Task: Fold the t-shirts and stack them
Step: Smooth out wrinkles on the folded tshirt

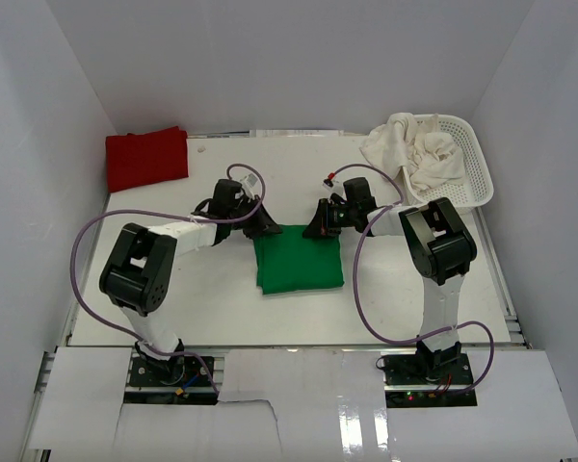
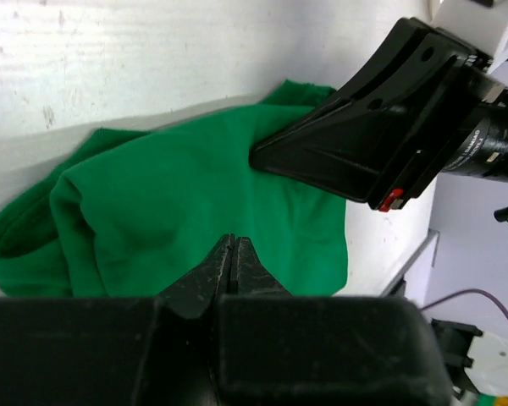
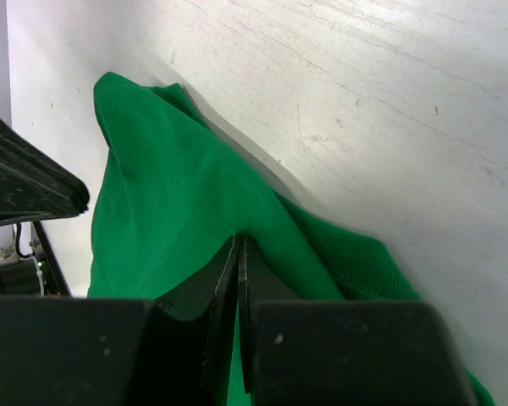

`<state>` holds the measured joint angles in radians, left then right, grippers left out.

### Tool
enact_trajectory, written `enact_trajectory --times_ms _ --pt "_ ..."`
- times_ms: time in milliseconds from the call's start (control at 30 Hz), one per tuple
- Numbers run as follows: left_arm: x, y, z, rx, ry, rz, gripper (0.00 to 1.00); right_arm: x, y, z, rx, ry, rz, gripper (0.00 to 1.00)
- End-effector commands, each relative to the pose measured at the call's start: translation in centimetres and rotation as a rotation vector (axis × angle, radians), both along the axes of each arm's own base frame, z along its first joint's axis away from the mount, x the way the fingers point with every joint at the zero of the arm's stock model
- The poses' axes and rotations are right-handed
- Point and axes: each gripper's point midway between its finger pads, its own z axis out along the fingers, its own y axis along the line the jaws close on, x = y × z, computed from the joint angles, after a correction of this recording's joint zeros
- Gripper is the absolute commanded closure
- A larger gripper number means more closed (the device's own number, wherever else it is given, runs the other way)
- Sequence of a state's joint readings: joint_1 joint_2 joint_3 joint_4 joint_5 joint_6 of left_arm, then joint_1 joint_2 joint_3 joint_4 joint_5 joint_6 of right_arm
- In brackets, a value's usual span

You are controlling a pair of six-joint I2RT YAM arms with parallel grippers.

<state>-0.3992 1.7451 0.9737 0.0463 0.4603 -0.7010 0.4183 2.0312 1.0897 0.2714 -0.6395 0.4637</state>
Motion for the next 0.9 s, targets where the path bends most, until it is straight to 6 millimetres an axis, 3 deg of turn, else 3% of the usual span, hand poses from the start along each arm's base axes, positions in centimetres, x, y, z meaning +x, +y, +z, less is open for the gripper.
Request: enact_trajectory --times_ms 0,500,667,867 --pt "-0.8 -1.2 1.5 -0.131 0.008 -0.071 0.93 0.2 -0.2 0.1 -0.005 -0.018 0.006 0.92" --pt "0.5 1.7 -5.6 -0.098 0.094 0.041 0.96 0.1 -0.2 0.0 0.003 -0.013 0.011 0.92" --pt "-0.2 3.5 -8.5 -0.028 0.141 0.106 0.95 0.1 -0.2 0.0 -0.01 -0.017 0.015 0.92" --pt "-1.1 4.8 -10.3 0.022 0.174 0.136 0.95 1.0 -1.4 0.8 -0.107 -0.041 -0.01 0.92"
